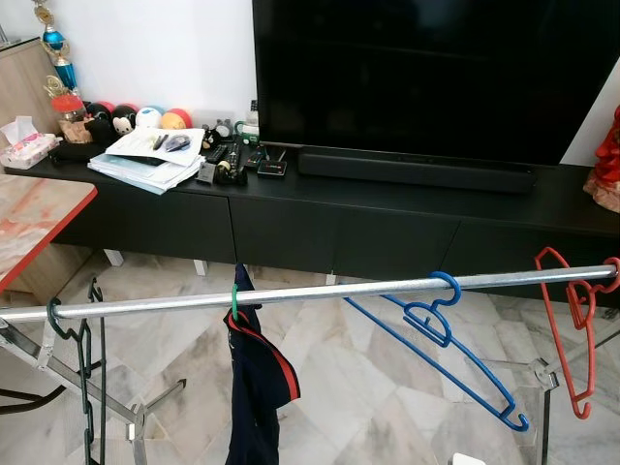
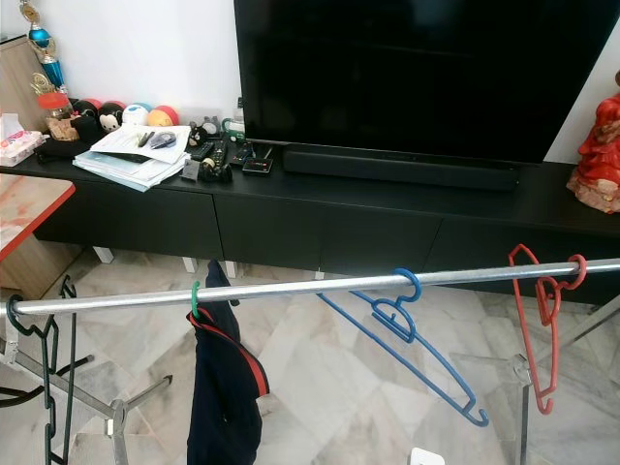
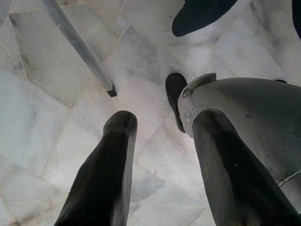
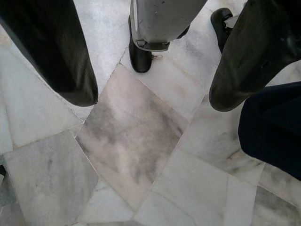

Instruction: Hang hanger

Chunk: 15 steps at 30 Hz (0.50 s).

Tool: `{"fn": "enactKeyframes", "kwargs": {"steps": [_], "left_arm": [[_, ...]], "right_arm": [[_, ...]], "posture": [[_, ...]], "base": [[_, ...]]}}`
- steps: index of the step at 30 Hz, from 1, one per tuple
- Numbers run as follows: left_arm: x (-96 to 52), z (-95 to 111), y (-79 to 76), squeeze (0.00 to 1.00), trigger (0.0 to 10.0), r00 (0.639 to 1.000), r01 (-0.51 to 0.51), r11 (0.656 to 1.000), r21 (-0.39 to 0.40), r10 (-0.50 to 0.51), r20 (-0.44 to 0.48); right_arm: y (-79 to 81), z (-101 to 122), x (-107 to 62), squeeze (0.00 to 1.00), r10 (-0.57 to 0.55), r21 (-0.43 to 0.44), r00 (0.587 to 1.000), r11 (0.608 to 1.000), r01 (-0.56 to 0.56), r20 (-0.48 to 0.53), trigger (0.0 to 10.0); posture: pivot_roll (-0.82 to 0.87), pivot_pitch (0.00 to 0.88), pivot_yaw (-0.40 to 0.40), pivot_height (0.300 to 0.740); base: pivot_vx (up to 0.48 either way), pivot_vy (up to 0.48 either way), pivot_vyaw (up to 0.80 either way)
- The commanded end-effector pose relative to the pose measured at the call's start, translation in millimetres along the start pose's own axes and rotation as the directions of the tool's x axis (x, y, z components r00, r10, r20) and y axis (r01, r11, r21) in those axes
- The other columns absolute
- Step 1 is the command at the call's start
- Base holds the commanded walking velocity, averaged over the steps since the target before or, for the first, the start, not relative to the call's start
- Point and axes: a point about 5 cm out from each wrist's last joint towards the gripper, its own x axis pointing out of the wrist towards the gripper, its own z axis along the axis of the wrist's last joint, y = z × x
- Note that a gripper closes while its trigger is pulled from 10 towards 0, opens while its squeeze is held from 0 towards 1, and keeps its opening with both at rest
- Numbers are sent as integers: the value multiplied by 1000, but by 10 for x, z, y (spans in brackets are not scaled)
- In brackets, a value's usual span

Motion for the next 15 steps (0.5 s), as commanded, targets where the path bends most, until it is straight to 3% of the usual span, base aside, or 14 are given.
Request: {"fn": "enactKeyframes", "kwargs": {"steps": [1, 15], "left_arm": [[-10, -72, -3, 0, 10000, 999, 6, 1000, 12, -5, -35], [-9, -69, -5, 0, 10000, 999, 6, 1000, 9, -6, -34]], "right_arm": [[-28, -34, -9, 0, -7, -3, 1000, 1000, 7, -7, 10000], [-4, -37, -8, 0, -1, -26, 1000, 1000, 1, -8, 10000]], "posture": [[21, 32, -12, 740], [25, 31, -10, 740]], "base": [[-244, 0, 0], [-260, 0, 0]]}}
